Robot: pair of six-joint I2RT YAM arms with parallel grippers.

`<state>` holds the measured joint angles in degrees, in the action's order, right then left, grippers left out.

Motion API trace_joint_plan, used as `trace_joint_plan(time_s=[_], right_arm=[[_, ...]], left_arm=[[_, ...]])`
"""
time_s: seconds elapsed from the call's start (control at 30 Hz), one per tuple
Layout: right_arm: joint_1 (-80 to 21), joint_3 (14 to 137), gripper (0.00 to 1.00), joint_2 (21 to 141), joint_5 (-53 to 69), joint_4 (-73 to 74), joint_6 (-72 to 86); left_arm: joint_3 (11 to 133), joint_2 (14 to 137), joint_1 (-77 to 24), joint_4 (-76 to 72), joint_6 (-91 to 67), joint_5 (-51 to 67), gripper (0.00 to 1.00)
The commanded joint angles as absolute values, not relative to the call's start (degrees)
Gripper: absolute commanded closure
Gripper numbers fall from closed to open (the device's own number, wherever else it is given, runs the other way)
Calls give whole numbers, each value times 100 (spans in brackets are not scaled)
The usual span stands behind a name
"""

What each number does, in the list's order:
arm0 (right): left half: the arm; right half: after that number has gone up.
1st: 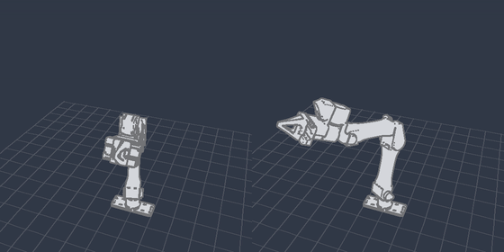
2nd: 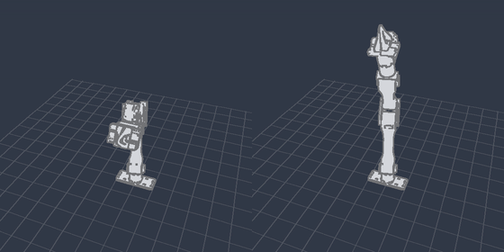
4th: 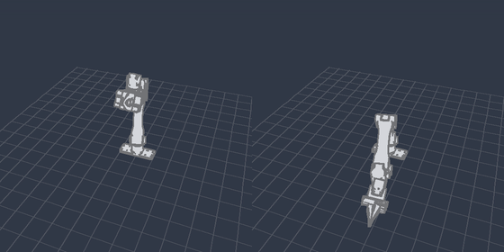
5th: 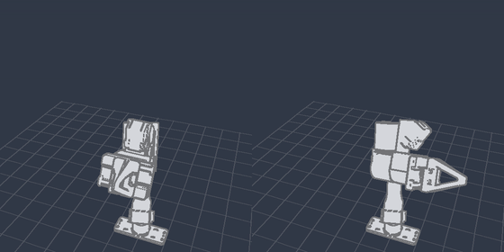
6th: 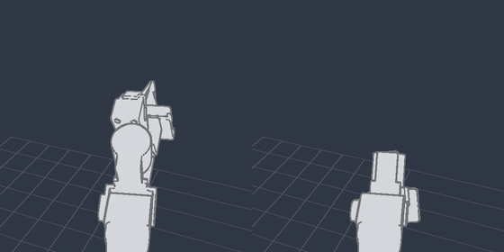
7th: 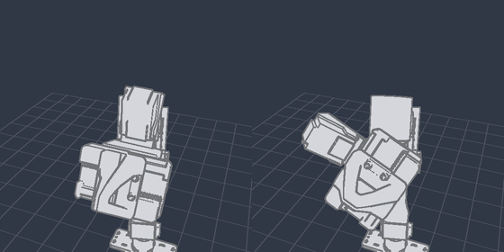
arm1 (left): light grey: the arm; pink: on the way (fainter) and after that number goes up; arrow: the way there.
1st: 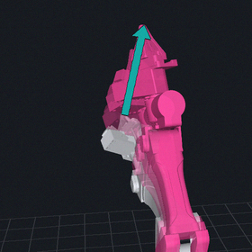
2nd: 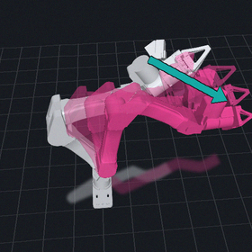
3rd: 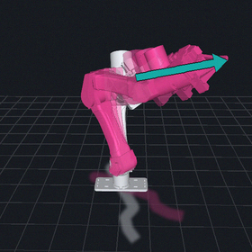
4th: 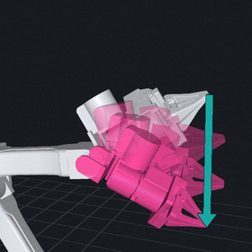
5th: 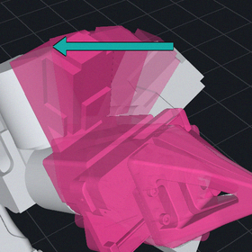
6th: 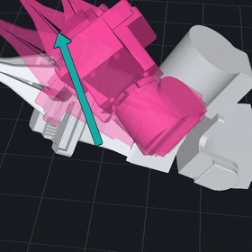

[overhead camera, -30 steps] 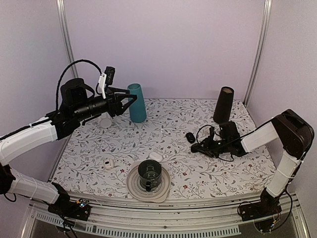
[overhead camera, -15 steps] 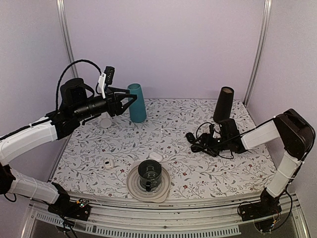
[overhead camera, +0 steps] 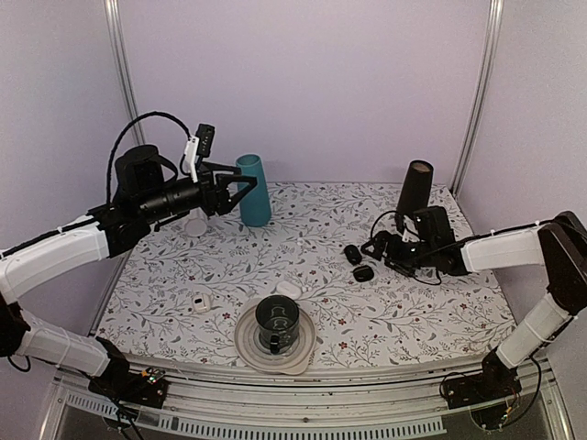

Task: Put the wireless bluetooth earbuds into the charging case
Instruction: Reset both arms

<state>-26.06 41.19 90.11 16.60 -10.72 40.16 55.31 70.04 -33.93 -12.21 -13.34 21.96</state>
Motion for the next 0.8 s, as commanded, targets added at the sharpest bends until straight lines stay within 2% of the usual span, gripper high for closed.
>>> trace_joint_plan(time_s=[0.0, 0.1, 0.13, 0.17, 0.37, 0.77], right_arm=[[-2583, 4245, 1, 8285, 1221, -1011, 3582], [-2584, 4208, 1, 7784, 926, -1009, 3333], [-2584, 4199, 1, 7615, 839, -1017, 3270], [-2589, 4192, 1, 7466, 767, -1039, 3185], [-2584, 4388, 1, 6871, 582, -1061, 2744], [-2588, 4676, 1, 6447, -67, -959, 2451]], left_arm=[[5564, 7066, -3322, -1368, -1401, 2156, 25], [5534, 7083, -3322, -1380, -1430, 2096, 21], [5519, 7094, -3322, -1380, -1443, 2062, 8], [5507, 7093, -3322, -1380, -1450, 2028, 4], [5363, 7065, -3322, -1405, -1485, 1804, 4], [5051, 7003, -3323, -1492, -1600, 1426, 4]])
